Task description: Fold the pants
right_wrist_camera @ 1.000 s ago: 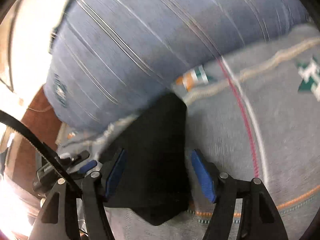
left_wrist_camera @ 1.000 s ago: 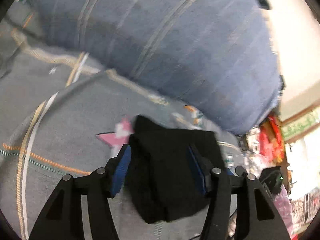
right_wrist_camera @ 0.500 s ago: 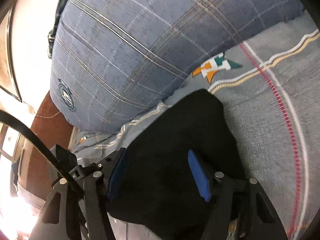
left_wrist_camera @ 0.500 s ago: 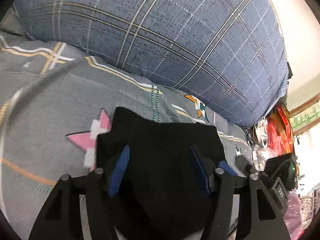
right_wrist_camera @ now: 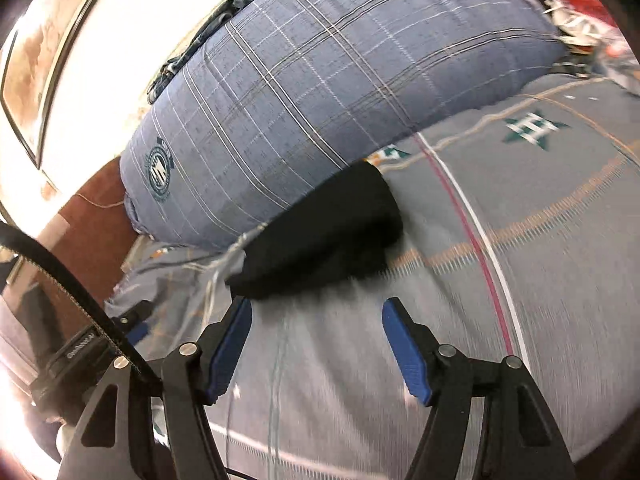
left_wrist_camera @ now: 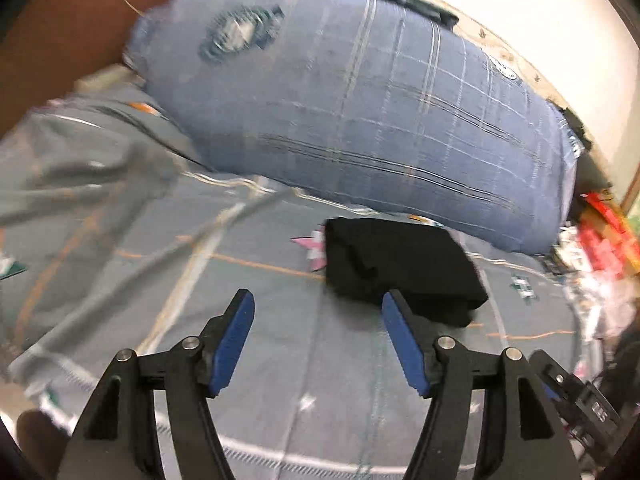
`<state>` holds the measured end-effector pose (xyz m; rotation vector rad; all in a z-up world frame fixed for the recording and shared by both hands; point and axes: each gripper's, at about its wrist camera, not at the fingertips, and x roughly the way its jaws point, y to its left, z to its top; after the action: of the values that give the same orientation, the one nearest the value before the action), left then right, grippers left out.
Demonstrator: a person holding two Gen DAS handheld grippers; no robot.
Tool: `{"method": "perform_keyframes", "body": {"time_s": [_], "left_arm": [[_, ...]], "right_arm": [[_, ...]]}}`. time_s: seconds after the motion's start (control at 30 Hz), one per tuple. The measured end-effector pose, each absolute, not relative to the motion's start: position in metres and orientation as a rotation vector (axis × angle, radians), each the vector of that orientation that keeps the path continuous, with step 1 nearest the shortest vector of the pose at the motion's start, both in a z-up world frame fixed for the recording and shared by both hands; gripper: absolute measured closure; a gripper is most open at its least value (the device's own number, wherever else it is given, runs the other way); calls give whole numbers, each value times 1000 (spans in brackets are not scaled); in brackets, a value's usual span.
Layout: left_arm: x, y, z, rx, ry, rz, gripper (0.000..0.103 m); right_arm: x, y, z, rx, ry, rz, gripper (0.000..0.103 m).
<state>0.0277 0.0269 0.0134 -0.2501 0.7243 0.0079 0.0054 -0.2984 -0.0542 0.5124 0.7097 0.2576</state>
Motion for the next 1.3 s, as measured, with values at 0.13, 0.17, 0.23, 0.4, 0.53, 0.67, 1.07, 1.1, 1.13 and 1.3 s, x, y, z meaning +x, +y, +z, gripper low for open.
{"method": "perform_keyframes", "body": {"time_s": [0.13, 0.17, 0.23, 0.4, 0.53, 0.67, 1.07, 1.1, 1.13, 1.3], "left_arm": [[-13, 13, 28, -139, 638, 113, 28], [-22, 12, 32, -123, 621, 128, 20], [-40, 5, 42, -108, 581, 167, 7], [-83, -7, 73, -109, 494, 149, 4], [-102, -16, 90, -66, 435, 145, 4], [-107, -19, 91, -66, 444, 137, 3], [-98, -23, 65, -73, 552, 97, 3], [-98, -23, 64, -75, 557, 101, 3], [-97, -21, 62, -77, 563, 106, 3], [-95, -19, 58, -66, 576, 125, 3]], "right_arm": [[-29, -280, -56, 427, 692, 186, 30], [-35, -276, -56, 411, 688, 175, 30], [-51, -270, -54, 379, 682, 158, 30], [-78, -258, -50, 345, 685, 158, 29], [-92, -255, -45, 331, 676, 170, 27], [-100, -259, -42, 337, 670, 154, 23], [-102, -254, -51, 313, 713, 134, 23], [-102, -253, -52, 310, 716, 135, 23], [-102, -252, -53, 304, 718, 136, 23], [-101, -247, -55, 289, 728, 141, 23]]}}
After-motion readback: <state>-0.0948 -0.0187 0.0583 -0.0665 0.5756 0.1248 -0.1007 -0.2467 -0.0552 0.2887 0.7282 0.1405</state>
